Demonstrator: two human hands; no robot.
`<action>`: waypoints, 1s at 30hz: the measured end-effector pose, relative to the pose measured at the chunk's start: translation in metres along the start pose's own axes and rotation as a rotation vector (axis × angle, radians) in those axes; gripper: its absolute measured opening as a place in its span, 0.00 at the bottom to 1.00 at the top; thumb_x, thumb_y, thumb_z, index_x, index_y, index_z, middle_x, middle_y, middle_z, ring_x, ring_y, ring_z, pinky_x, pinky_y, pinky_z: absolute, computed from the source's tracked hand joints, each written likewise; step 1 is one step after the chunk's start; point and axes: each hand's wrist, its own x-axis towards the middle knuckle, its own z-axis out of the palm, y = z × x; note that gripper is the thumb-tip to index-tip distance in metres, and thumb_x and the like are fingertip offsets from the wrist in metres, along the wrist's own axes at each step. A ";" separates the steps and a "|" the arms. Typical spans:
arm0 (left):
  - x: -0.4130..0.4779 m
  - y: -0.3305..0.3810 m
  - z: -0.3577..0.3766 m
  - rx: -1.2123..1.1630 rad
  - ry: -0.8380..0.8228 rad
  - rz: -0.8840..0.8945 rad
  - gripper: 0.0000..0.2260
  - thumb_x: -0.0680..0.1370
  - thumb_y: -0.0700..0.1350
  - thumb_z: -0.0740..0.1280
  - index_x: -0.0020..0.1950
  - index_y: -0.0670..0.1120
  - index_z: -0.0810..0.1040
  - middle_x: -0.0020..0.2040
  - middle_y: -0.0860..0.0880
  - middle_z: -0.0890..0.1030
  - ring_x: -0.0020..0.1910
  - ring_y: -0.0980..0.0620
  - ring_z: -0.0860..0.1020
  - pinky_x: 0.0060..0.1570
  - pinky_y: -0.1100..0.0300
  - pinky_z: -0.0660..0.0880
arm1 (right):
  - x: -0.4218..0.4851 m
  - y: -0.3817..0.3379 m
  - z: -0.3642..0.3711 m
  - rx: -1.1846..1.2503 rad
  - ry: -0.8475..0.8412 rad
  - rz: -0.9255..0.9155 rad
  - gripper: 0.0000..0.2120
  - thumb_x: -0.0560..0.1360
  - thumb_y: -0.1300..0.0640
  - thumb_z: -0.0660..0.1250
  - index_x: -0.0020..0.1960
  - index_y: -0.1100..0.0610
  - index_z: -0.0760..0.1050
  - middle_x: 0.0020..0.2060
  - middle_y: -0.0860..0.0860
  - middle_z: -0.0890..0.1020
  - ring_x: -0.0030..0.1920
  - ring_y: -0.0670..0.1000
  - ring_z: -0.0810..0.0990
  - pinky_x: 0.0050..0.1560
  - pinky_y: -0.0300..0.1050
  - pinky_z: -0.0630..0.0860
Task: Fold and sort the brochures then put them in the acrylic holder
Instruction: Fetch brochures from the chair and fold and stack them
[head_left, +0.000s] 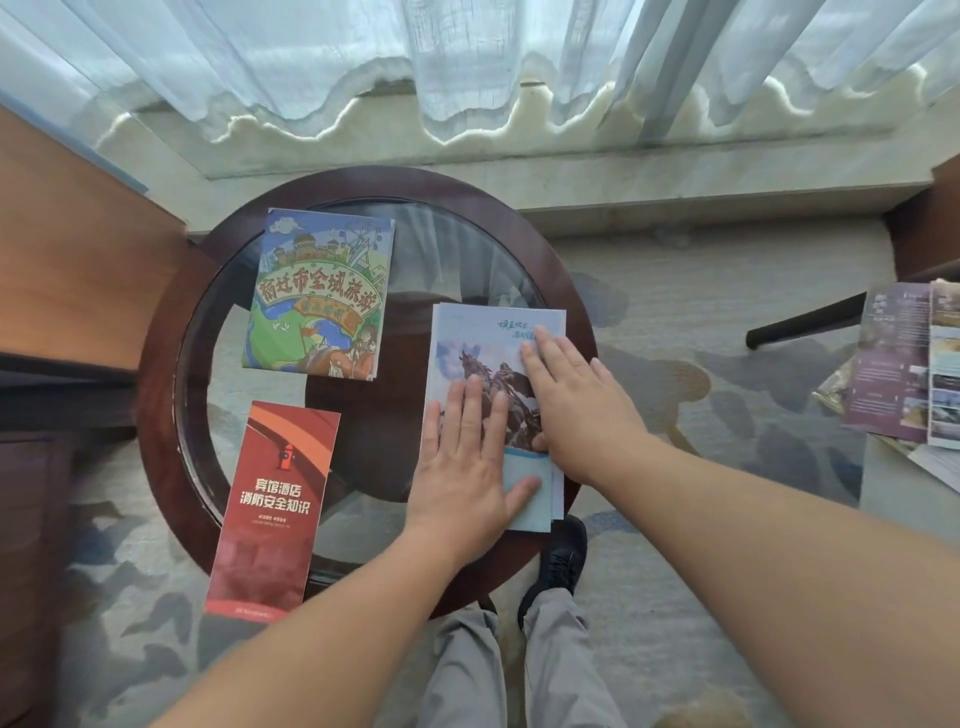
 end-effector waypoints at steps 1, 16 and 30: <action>-0.005 -0.001 0.001 0.009 -0.012 0.023 0.39 0.76 0.68 0.47 0.79 0.44 0.46 0.79 0.38 0.44 0.79 0.40 0.43 0.75 0.43 0.41 | 0.000 0.001 0.001 0.006 0.004 0.007 0.45 0.77 0.56 0.67 0.80 0.54 0.37 0.80 0.50 0.37 0.79 0.50 0.39 0.78 0.53 0.48; 0.013 0.032 -0.090 -0.019 -0.093 0.105 0.27 0.78 0.57 0.58 0.75 0.49 0.61 0.73 0.45 0.64 0.73 0.43 0.60 0.70 0.48 0.57 | -0.112 0.021 -0.009 0.411 0.118 0.193 0.33 0.81 0.52 0.62 0.80 0.52 0.49 0.79 0.50 0.55 0.78 0.51 0.53 0.76 0.50 0.57; 0.004 0.349 -0.148 -0.095 -0.161 0.468 0.23 0.79 0.53 0.60 0.73 0.49 0.65 0.67 0.45 0.72 0.67 0.44 0.70 0.65 0.50 0.68 | -0.356 0.262 0.001 0.675 0.403 0.725 0.21 0.79 0.54 0.60 0.72 0.51 0.68 0.69 0.51 0.72 0.66 0.54 0.73 0.60 0.48 0.72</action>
